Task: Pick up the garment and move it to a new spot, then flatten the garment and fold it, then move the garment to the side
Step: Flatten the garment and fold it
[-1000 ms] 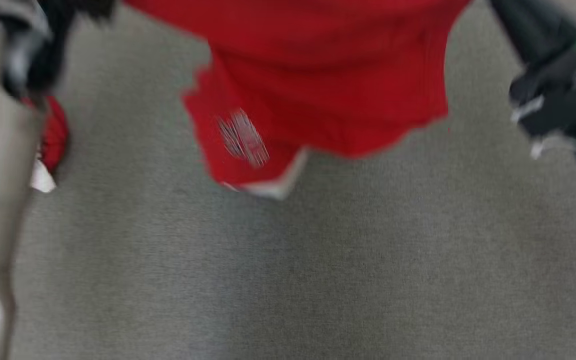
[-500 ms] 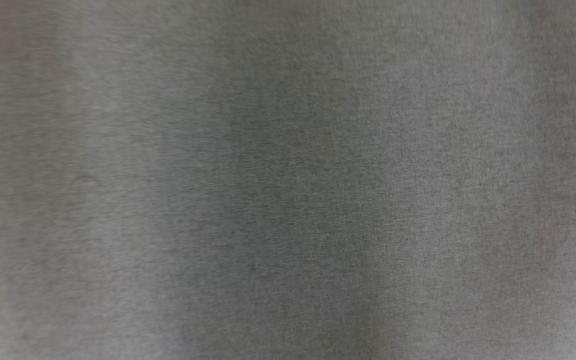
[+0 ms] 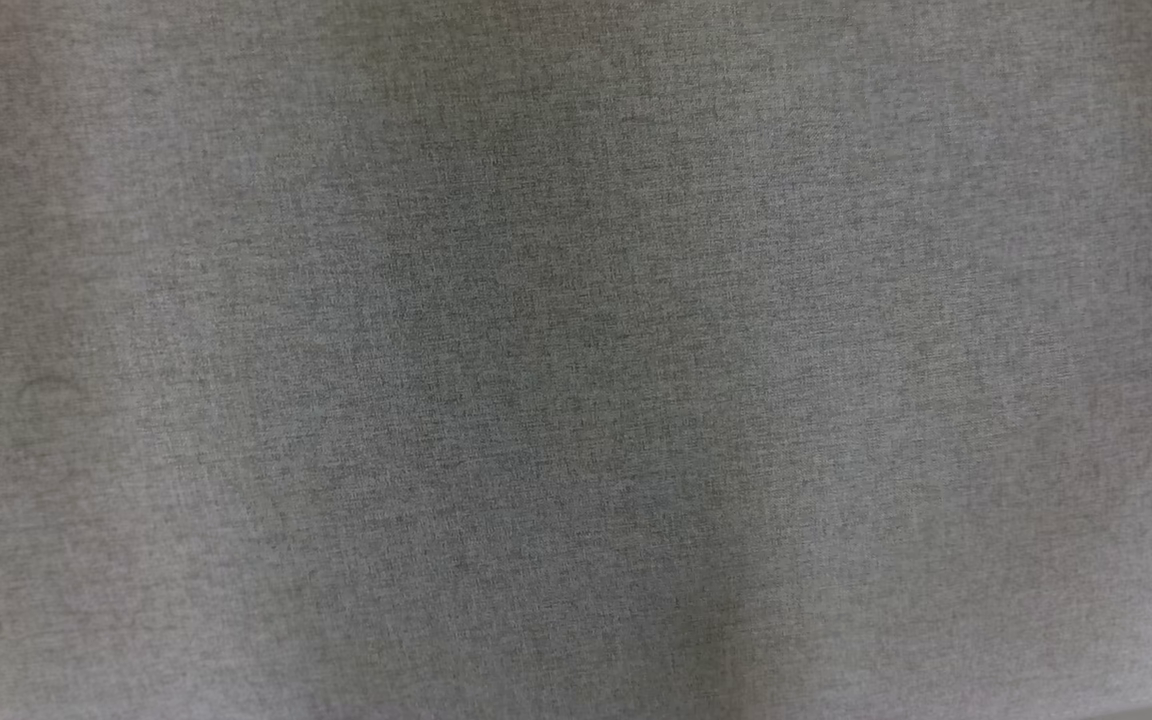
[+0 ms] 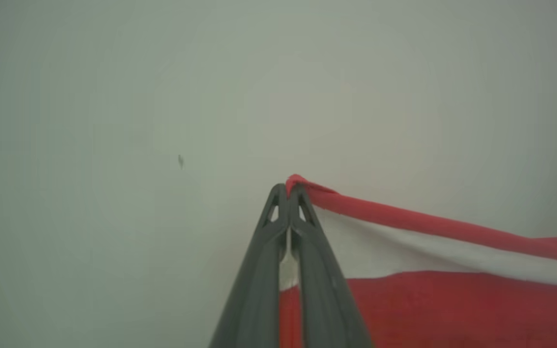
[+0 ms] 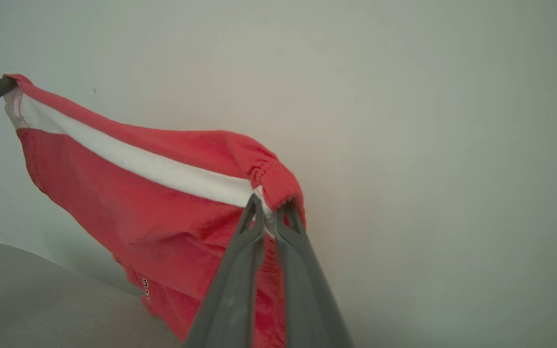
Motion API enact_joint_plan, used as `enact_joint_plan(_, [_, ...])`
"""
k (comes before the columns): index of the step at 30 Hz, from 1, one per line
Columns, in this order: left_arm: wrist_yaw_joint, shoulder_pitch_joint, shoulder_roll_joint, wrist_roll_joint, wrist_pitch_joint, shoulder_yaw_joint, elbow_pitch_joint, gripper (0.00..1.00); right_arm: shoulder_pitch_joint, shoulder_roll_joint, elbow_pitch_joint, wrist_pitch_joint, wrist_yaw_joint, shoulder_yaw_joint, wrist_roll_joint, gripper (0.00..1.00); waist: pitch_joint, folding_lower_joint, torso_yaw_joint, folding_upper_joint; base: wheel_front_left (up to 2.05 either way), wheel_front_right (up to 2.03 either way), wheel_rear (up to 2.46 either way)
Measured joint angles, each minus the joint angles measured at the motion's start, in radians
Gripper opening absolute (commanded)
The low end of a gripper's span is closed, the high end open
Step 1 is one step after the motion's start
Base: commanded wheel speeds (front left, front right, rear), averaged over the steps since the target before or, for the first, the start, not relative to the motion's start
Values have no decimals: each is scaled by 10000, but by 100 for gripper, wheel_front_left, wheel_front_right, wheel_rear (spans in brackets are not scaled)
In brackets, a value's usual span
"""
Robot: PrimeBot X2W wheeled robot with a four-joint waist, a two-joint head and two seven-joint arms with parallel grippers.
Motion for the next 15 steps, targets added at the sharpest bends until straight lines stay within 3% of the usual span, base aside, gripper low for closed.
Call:
enact_joint_plan(4, [-15,1600,109,-585,-314,-485,-1032,0,1234,-679,-832,-485,0,554,476,0,-140,0,22,0,0,0,0])
enact_joint_plan(10, [-12,5116,825,-1490,-560,-128,-3062,0,3683,-1611,-2452,-961,0,1137,943,0,-765,-3,86,0,0,0,0])
enact_joint_plan(15, [568,8765,1175,-1695,-581,537,-5381,0,5830,-1941,-3382,-1030,2,1160,988,0,-1528,-4,62,-3,0,0,0])
